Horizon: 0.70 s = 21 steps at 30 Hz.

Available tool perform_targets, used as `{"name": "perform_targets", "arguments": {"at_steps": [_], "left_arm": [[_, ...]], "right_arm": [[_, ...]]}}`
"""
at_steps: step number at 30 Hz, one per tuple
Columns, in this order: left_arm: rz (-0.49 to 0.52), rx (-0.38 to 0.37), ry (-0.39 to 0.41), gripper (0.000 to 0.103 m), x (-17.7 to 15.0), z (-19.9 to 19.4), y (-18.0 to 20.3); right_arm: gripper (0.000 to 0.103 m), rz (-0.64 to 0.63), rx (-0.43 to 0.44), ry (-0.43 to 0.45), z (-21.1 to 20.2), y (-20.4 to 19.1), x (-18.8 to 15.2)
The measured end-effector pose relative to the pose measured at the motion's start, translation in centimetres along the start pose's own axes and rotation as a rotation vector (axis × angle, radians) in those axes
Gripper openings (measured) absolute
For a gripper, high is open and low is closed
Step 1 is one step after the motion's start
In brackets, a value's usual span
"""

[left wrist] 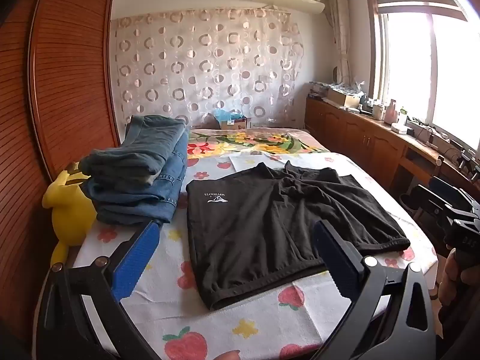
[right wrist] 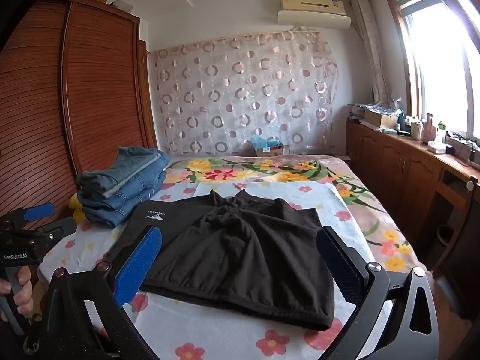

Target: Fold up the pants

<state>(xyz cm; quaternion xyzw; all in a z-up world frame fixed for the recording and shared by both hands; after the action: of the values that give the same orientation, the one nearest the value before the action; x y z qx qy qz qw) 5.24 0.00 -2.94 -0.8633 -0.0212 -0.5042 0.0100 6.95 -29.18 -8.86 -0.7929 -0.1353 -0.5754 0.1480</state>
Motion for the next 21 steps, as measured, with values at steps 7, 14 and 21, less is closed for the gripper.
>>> {"name": "perform_targets", "arguments": {"at_steps": [7, 14, 21], "left_arm": [[-0.002, -0.006, -0.002, 0.102, 0.08, 0.41, 0.05], [0.004, 0.001, 0.000, 0.102, -0.04, 0.33, 0.33], [0.002, 0.001, 0.003, 0.102, -0.08, 0.06, -0.14]], "right_arm": [[0.103, -0.010, -0.003, -0.009, -0.15, -0.21, -0.02], [0.103, -0.007, -0.002, -0.012, -0.18, 0.08, -0.13], [0.103, -0.006, 0.000, -0.012, -0.03, -0.47, -0.10]]}}
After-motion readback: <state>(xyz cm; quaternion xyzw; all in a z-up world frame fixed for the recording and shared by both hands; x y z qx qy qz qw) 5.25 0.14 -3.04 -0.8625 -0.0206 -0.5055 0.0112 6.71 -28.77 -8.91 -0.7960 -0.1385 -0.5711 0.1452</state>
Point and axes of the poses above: each gripper's, at about its wrist camera, not at the fingertips, and z roughly the way its jaws point, y to its right, x to its top, the point moved 6 cm from there along z, roughly the way its jaws point, and after that the axes turned 2 degrees about x, right-handed, at the moved point
